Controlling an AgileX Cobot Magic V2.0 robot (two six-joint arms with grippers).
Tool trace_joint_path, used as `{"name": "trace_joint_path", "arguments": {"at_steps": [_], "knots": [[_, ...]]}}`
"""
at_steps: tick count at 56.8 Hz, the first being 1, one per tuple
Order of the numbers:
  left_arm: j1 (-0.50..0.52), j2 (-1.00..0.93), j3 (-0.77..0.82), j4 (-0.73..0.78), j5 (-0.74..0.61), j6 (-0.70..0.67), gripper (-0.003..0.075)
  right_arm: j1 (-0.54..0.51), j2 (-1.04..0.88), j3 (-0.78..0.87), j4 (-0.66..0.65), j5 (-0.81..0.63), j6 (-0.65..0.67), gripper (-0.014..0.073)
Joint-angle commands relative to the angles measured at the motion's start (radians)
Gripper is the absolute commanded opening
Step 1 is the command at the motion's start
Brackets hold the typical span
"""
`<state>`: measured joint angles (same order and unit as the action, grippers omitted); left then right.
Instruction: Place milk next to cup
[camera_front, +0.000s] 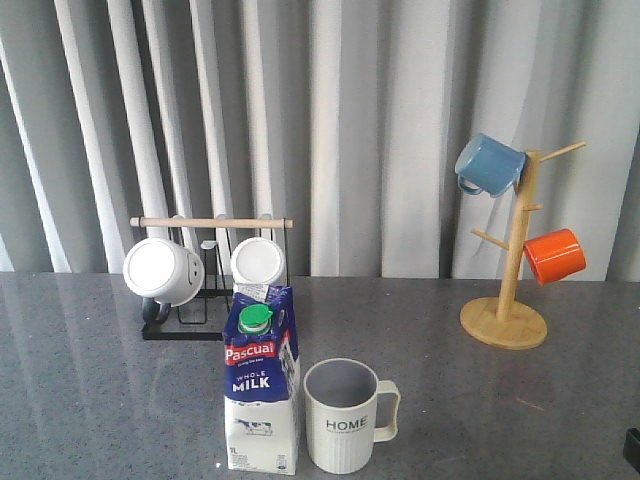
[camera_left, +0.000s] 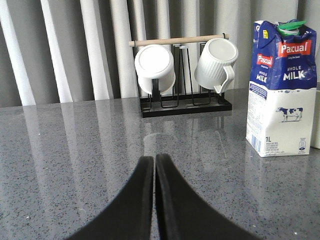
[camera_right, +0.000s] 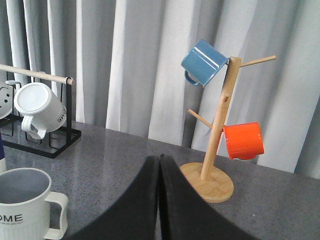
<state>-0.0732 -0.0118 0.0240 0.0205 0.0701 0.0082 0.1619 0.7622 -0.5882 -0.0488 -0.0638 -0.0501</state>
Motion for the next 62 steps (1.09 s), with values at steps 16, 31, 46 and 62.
{"name": "trace_joint_path", "arguments": {"at_steps": [16,31,46,62], "knots": [[0.001,-0.012,-0.023,-0.011,-0.07,-0.001,-0.0006,-0.008,-0.125,0.011,-0.01,-0.018,-0.081,-0.0008],[0.001,-0.012,-0.023,-0.011,-0.07,-0.001,-0.0006,-0.056,-0.478,0.322,0.049,0.015,-0.048,-0.0008],[0.001,-0.012,-0.023,-0.011,-0.07,-0.001,-0.0006,-0.142,-0.702,0.553,0.096,0.078,0.008,-0.0008],[0.001,-0.011,-0.023,-0.011,-0.07,-0.001,-0.0006,-0.144,-0.791,0.626,0.094,0.103,0.016,-0.0008]]}}
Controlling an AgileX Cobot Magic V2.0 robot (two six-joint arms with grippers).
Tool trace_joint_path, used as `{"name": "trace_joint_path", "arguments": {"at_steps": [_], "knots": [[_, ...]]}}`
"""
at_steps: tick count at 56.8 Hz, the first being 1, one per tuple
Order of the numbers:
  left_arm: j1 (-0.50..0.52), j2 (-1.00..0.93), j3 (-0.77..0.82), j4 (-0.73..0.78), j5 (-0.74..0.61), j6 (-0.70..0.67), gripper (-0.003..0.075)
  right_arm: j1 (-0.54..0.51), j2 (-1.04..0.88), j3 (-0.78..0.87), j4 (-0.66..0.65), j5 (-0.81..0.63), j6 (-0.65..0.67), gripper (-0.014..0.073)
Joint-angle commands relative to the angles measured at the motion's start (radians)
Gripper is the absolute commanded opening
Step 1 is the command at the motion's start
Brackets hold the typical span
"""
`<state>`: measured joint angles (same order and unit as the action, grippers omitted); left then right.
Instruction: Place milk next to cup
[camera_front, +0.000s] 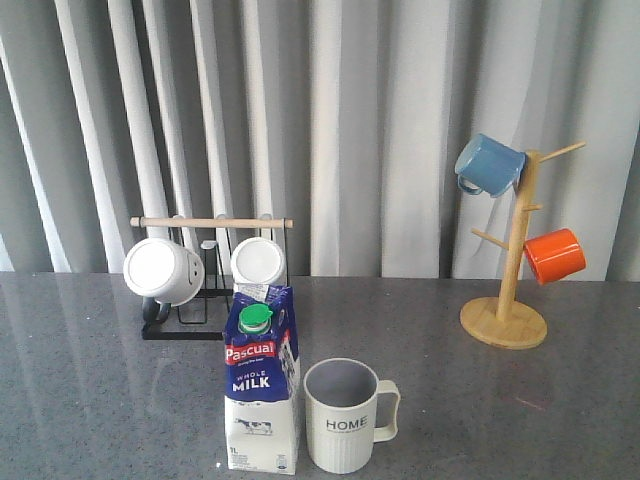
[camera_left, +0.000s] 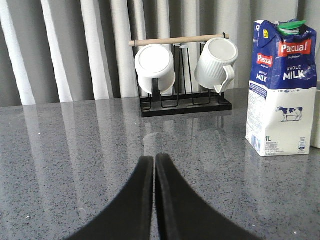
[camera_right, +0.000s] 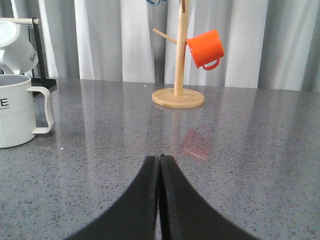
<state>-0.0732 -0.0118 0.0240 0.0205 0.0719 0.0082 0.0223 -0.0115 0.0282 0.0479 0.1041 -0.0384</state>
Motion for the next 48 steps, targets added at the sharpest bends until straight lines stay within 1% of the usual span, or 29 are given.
{"name": "trace_joint_path", "arguments": {"at_steps": [1,14,48], "knots": [[0.001,-0.011,-0.023,-0.011,-0.072,-0.001,-0.0006,-0.005,-0.017,0.009,-0.003,-0.068,0.004,-0.0008],[0.001,-0.011,-0.023,-0.011,-0.072,-0.001,-0.0006,-0.005,-0.016,0.009,-0.003,-0.104,0.008,-0.0008],[0.001,-0.011,-0.023,-0.011,-0.072,-0.001,-0.0006,-0.005,-0.015,0.009,-0.003,-0.092,0.008,-0.0008]]}}
